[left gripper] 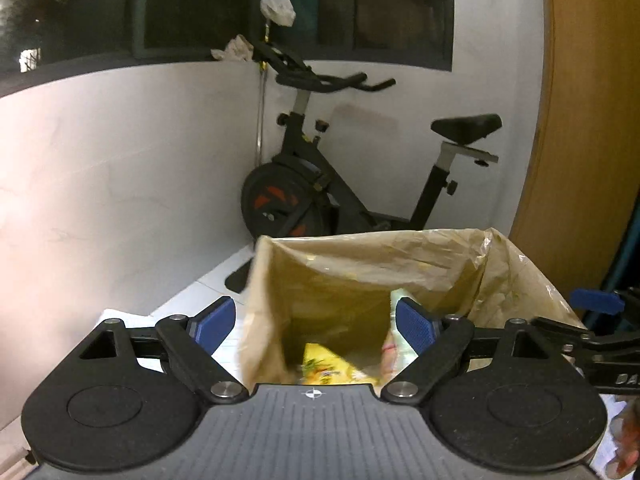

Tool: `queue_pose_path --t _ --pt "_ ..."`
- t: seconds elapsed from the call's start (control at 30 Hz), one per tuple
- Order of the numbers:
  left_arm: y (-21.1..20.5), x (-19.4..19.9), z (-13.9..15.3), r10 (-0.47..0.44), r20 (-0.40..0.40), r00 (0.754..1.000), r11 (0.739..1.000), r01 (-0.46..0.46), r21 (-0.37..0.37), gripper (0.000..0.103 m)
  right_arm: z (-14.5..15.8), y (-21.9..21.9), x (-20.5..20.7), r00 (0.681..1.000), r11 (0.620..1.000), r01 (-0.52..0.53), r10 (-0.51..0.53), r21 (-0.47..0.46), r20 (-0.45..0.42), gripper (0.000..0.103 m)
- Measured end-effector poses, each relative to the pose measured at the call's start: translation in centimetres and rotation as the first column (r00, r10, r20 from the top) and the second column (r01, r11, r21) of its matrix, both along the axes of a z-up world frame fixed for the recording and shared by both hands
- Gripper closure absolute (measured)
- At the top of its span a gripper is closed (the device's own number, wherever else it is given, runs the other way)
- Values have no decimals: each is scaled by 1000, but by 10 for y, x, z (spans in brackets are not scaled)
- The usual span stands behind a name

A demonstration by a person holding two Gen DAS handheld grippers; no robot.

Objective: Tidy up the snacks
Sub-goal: 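Carry both bags over the box and open both tools to drop them, then grasp the green packet with left tool while right tool grasps bread packet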

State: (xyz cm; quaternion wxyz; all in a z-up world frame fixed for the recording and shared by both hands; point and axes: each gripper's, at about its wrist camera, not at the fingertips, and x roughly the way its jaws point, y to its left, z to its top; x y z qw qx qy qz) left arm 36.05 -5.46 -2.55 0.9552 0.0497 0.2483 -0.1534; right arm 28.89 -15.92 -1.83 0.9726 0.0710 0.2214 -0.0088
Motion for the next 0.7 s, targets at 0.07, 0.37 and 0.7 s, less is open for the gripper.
queue_pose_path --t 0.07,0.37,0.7 --pt "17 -14 4 11 12 1000 1000 -10 -8 14 1 -1 -14 1000 1000 -16 16 26 12 9" --pt "87 -68 -15 96 -32 995 993 -97 -64 14 -21 6 -72 998 994 -39 34 101 57 9" --pt "89 -92 -101 87 -259 962 972 -140 -191 14 -86 36 -97 995 994 -39 48 100 -93 9"
